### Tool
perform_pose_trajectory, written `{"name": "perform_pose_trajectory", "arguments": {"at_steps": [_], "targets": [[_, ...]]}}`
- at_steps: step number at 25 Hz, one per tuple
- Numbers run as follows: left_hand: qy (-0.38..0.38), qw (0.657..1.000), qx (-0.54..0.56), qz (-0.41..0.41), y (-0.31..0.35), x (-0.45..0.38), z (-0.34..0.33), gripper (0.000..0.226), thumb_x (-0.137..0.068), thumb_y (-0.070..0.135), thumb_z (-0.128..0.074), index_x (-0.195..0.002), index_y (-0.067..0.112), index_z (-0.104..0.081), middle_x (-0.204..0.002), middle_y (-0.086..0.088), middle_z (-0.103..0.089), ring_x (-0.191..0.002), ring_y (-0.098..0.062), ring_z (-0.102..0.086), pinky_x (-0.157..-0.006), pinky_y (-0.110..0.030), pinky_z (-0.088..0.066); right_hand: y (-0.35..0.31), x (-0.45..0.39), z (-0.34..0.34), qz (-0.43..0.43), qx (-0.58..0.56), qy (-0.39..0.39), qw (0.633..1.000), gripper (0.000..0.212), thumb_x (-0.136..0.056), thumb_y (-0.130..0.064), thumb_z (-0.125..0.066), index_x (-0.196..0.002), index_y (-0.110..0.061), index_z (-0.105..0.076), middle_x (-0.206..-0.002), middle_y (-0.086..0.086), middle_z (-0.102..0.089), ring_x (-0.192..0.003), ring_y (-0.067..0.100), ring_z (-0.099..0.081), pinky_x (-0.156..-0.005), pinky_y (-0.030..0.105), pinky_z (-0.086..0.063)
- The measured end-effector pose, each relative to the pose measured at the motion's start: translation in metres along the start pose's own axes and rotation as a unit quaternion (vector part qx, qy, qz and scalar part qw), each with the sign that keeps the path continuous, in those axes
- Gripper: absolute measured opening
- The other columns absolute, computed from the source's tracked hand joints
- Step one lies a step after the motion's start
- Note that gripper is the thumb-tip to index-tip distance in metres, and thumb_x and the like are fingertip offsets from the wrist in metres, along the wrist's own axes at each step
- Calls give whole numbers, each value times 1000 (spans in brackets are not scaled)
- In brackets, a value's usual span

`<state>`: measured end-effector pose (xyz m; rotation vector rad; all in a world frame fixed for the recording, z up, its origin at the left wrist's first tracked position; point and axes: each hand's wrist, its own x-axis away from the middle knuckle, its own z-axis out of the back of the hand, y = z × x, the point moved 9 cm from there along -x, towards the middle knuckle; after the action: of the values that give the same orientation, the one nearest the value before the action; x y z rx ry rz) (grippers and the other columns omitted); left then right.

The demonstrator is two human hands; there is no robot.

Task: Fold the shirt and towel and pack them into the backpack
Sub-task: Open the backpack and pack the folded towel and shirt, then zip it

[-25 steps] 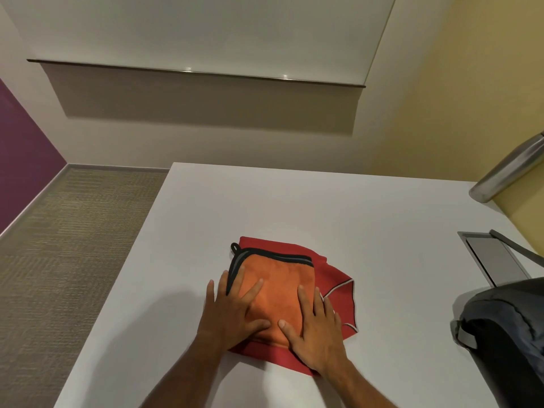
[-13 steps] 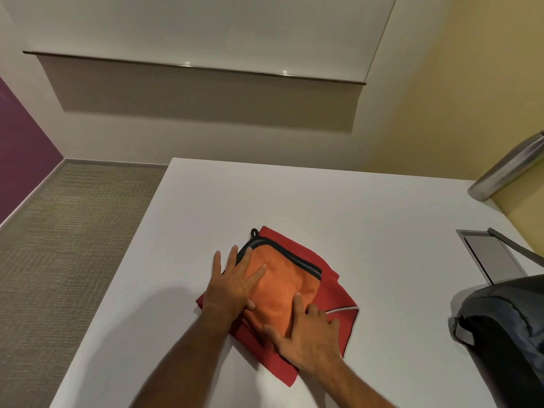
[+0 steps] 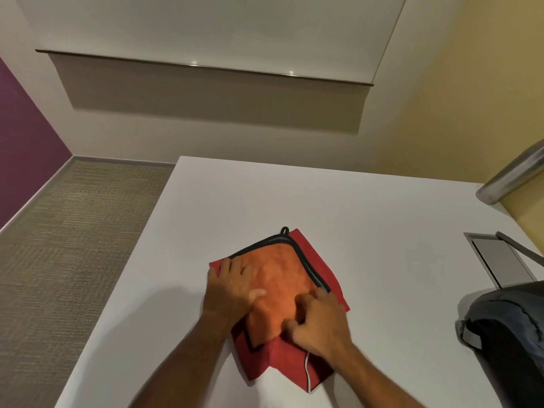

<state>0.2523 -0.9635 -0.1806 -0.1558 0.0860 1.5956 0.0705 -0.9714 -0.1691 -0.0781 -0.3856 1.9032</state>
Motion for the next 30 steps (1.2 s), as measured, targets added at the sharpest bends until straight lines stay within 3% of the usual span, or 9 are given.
{"name": "perform_pose_trajectory", "arguments": {"at_steps": [4, 7, 12, 16, 20, 22, 25, 27, 30], "targets": [[-93, 990, 108, -22, 25, 23, -6, 127, -51, 104, -37, -136, 12, -56, -137, -22, -55, -119, -44, -56, -87, -58, -47, 41, -25, -7, 120, 47, -82, 988, 110, -56, -54, -63, -152, -43, -12, -162, 8, -6, -147, 40, -1, -110, 63, -22], [-258, 963, 77, -27, 38, 41, -29, 150, -41, 97, -57, -156, 24, 7, -164, -17, 4, -148, -46, -5, -111, -69, -13, 60, -30, -45, 169, 105, -188, 962, 133, -56, -60, -75, -145, -49, 24, -161, 3, 23, -147, 34, 20, -117, 63, -11], [-257, 966, 17, -35, 35, 36, -30, 151, -50, 69, -84, -153, 29, 19, -163, -14, 15, -149, -42, 8, -116, -64, -3, 64, -20, -66, 111, 56, -193, 973, 134, -60, -67, -78, -142, -52, 28, -161, 6, 23, -148, 35, 19, -120, 58, -9], [-200, 979, 33, -39, 23, 26, -25, 156, -39, 49, -96, -156, 28, 6, -150, -20, -42, -133, -44, -46, -103, -63, -39, 54, 0, -73, 38, 27, -164, 985, 138, -49, -95, -55, -147, -42, 25, -160, 12, 24, -147, 39, 18, -120, 58, -7], [-170, 981, 40, -82, 22, 24, -32, 73, -80, 34, -76, -145, 28, -44, -134, -19, -60, -116, -41, -62, -90, -58, -51, 43, 18, -77, -34, -10, -150, 988, 149, -25, -107, -18, -147, -33, 28, -159, 12, 26, -146, 42, 17, -117, 58, -8], [-150, 984, 47, -82, 18, 27, -40, 57, -100, 41, -42, -153, 28, -26, -136, -17, -59, -118, -39, -61, -91, -57, -49, 41, 18, -77, -43, -1, -151, 988, 143, -34, -103, -29, -144, -35, 31, -160, 12, 25, -147, 42, 15, -117, 59, -9], [-227, 969, 83, -44, 11, 34, -45, 121, -73, 44, -75, -154, 30, 14, -157, -16, -28, -141, -39, -37, -108, -58, -34, 41, 20, -72, -37, 25, -157, 987, 133, -57, -91, -56, -148, -37, 25, -161, 10, 24, -148, 39, 14, -116, 62, -5], [-271, 958, 94, -16, 12, 41, -38, 117, -73, 38, -64, -151, 34, 23, -162, -5, 14, -151, -32, 5, -120, -55, -4, 41, 25, -58, -29, 32, -124, 991, 124, -64, -90, -50, -151, -37, 20, -163, 7, 18, -150, 34, 11, -117, 61, 0], [-221, 969, 105, 12, 20, 39, -16, 102, -80, 42, -51, -151, 33, 22, -164, -3, 16, -151, -25, 14, -121, -49, 4, 48, 37, -28, -35, 27, -41, 998, 108, -72, -91, -29, -153, -35, 13, -164, 3, 9, -151, 27, 10, -119, 54, 4]]}}
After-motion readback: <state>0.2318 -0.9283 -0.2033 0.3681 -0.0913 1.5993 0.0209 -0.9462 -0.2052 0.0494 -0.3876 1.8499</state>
